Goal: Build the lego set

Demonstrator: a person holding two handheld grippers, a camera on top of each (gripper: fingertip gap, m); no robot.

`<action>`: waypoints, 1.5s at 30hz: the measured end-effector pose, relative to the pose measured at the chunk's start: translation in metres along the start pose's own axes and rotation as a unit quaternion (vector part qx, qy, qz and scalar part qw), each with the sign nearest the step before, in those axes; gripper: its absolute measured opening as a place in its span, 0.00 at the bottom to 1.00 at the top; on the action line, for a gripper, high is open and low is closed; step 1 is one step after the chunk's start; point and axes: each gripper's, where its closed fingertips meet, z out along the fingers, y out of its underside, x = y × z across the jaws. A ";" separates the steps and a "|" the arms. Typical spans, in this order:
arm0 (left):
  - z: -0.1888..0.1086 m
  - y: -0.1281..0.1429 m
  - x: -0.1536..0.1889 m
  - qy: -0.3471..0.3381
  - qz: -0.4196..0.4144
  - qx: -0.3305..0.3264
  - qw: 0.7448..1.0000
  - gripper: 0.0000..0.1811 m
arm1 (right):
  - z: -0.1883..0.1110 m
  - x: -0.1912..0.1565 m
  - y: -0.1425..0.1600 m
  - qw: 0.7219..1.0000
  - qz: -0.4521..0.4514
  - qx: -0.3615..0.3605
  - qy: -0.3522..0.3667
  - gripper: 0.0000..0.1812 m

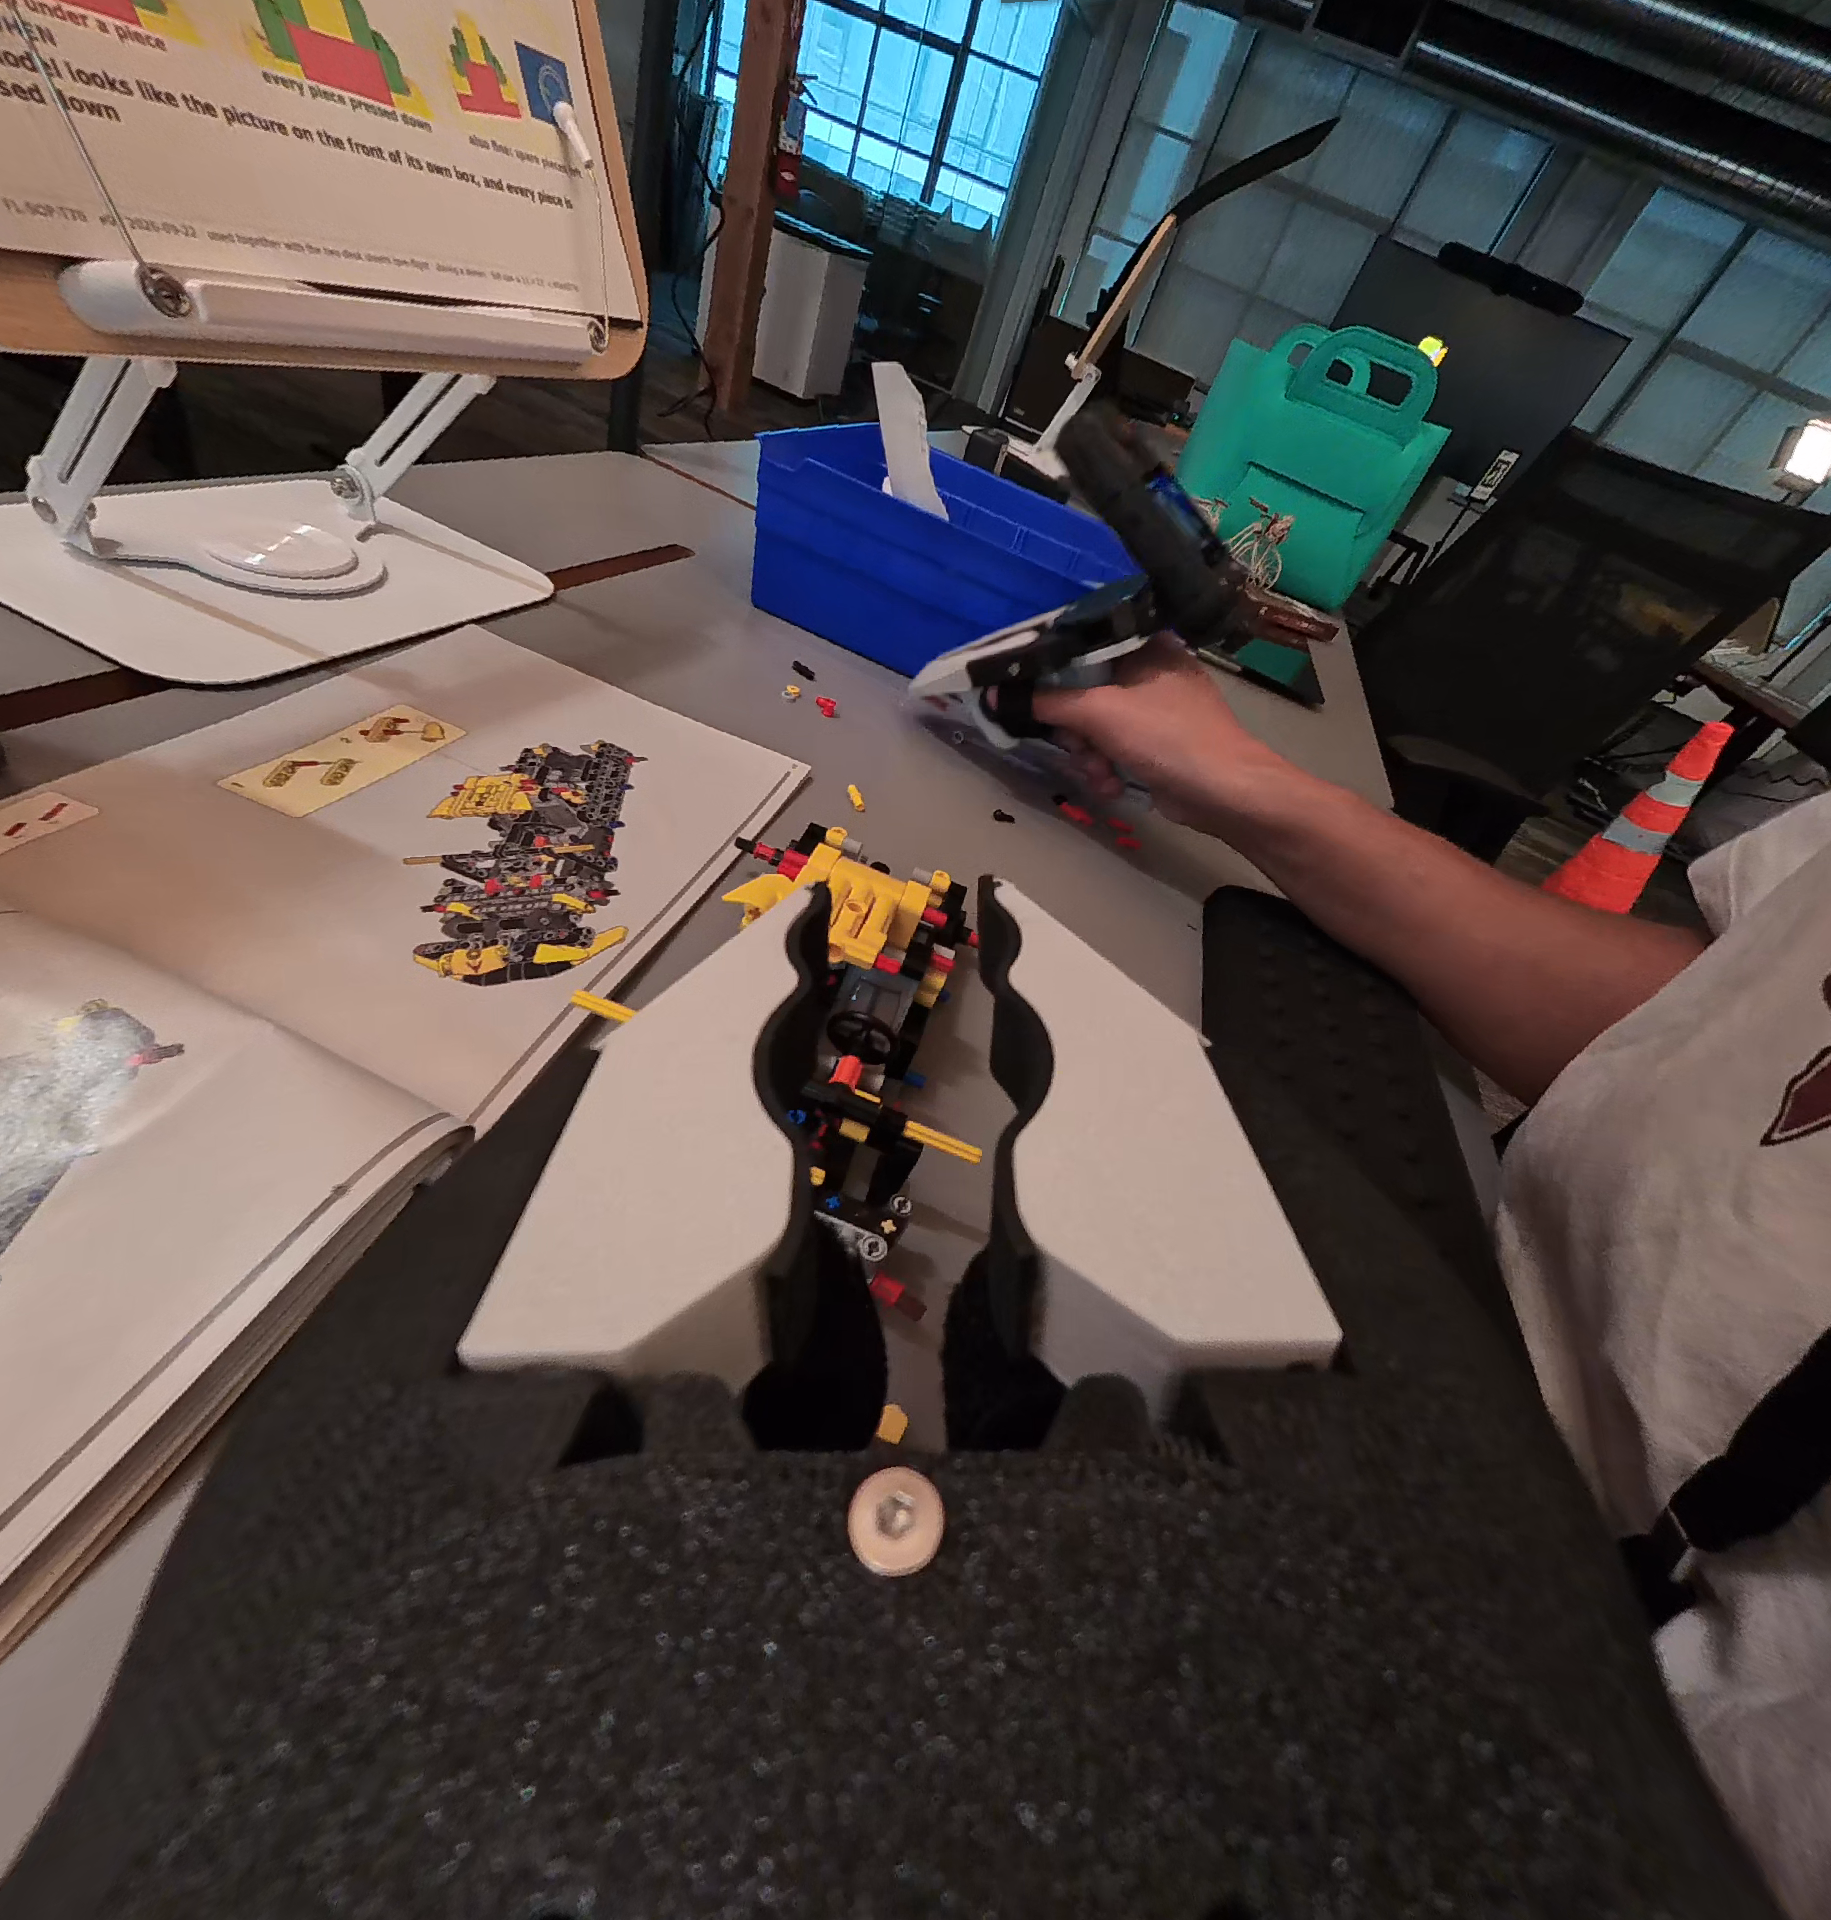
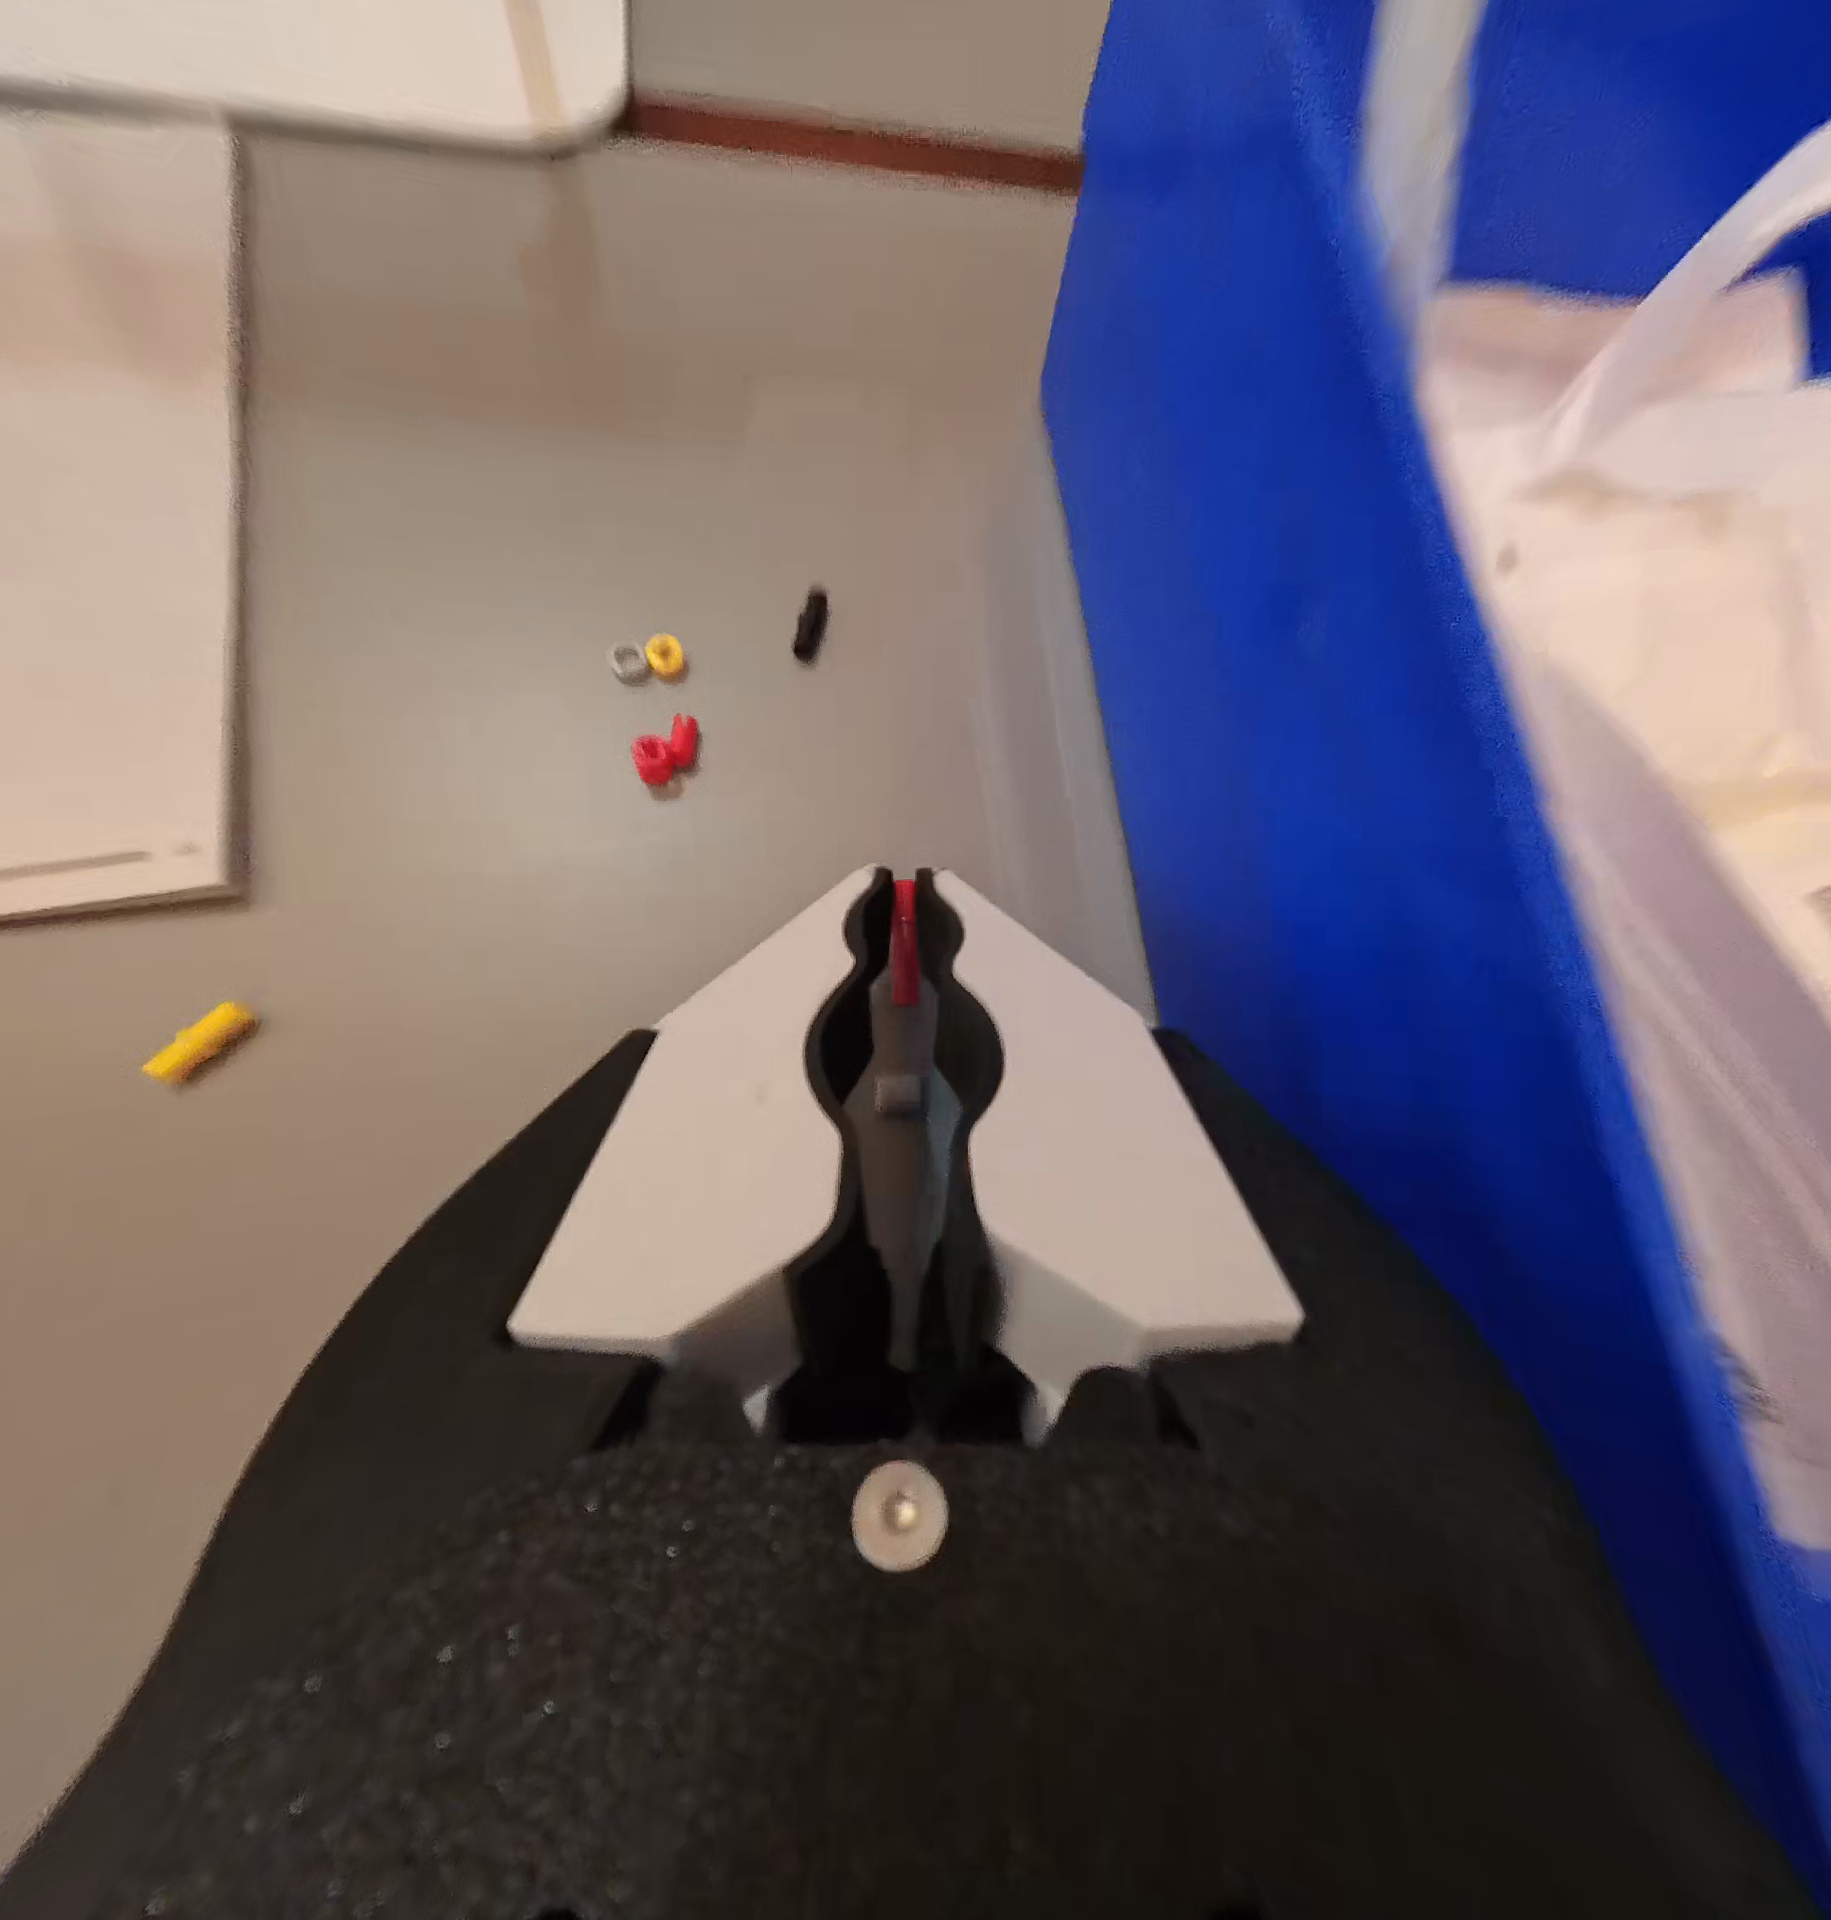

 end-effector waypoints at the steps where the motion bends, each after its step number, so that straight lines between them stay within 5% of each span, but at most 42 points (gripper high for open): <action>1: 0.000 0.000 0.000 0.001 -0.002 0.001 1.000 0.15 | -0.011 0.000 -0.011 1.000 0.001 0.028 -0.004 0.01; 9: 0.002 0.002 0.001 0.006 -0.007 -0.003 1.000 0.15 | -0.057 -0.031 -0.030 0.990 0.011 0.105 -0.093 0.01; 13: 0.003 0.004 -0.001 0.001 -0.004 -0.007 1.000 0.15 | -0.087 -0.113 -0.015 0.958 -0.062 0.079 -0.268 0.02; 17: 0.001 0.002 -0.004 -0.007 -0.002 -0.004 1.000 0.15 | -0.122 -0.177 0.040 0.898 -0.199 0.003 -0.392 0.02; 22: 0.001 0.001 -0.003 -0.007 -0.001 -0.002 1.000 0.15 | -0.132 -0.197 0.077 0.870 -0.241 -0.051 -0.428 0.02; 30: 0.003 0.007 -0.006 -0.017 0.016 -0.013 1.000 0.15 | -0.127 -0.194 0.093 0.877 -0.240 -0.056 -0.413 0.02; 33: 0.004 0.007 -0.004 -0.019 0.029 -0.012 0.999 0.15 | -0.133 -0.196 0.079 0.877 -0.211 -0.025 -0.432 0.03; 37: 0.003 0.008 -0.010 -0.043 0.056 -0.015 0.997 0.15 | -0.149 -0.194 0.012 0.870 -0.079 0.116 -0.472 0.17; 41: -0.005 0.004 -0.031 -0.099 0.078 -0.010 0.992 0.15 | -0.138 -0.184 -0.036 0.868 -0.019 0.233 -0.438 0.26; 45: -0.019 0.001 -0.060 -0.179 0.108 -0.008 0.978 0.15 | -0.114 -0.180 -0.048 0.880 -0.007 0.238 -0.410 0.38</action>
